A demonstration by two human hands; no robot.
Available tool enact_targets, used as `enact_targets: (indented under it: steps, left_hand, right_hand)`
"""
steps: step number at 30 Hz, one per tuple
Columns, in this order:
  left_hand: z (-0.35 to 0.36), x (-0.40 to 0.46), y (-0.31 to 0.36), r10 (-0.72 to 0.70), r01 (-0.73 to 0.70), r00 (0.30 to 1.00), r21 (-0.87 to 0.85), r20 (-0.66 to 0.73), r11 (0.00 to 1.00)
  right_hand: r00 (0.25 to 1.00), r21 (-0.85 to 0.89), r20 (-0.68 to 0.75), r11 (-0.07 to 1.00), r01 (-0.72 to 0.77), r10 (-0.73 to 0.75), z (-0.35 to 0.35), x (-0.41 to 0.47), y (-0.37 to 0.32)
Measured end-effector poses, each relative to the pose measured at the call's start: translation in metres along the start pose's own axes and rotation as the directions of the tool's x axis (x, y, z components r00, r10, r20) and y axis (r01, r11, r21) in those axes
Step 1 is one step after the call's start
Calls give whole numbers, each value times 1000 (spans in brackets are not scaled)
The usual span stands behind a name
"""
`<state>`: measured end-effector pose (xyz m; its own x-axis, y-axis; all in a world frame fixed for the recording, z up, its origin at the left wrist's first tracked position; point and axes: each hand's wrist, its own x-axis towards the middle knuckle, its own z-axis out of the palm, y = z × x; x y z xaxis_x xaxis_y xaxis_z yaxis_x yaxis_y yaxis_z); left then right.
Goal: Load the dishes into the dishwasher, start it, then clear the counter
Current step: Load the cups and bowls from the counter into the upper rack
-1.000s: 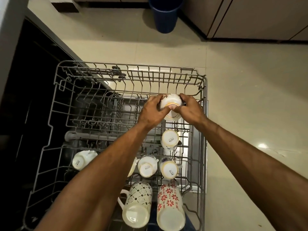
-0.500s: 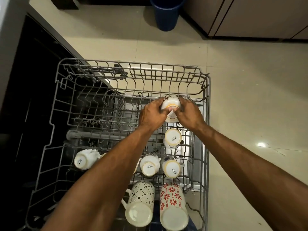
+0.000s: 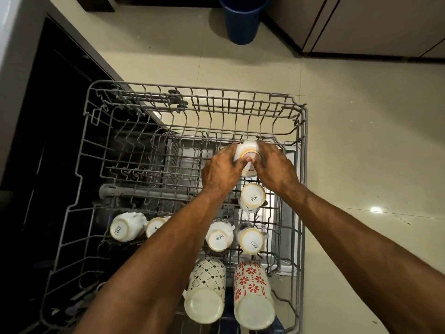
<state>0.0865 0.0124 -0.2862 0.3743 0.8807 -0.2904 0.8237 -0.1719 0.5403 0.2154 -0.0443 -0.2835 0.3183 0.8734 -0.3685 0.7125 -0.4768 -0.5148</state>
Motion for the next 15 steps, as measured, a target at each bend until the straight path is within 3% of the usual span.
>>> enact_targets:
  steps: [9, 15]
  left_hand:
    - [-2, -3, -10, 56, -56, 998, 15, 18, 998]
    - [-20, -22, -18, 126, -132, 990, 110, 58, 985]
  right_hand:
    - [999, -17, 8, 999, 31, -31, -2, -6, -1]
    - [995, -125, 22, 987, 100, -98, -19, -24, -6]
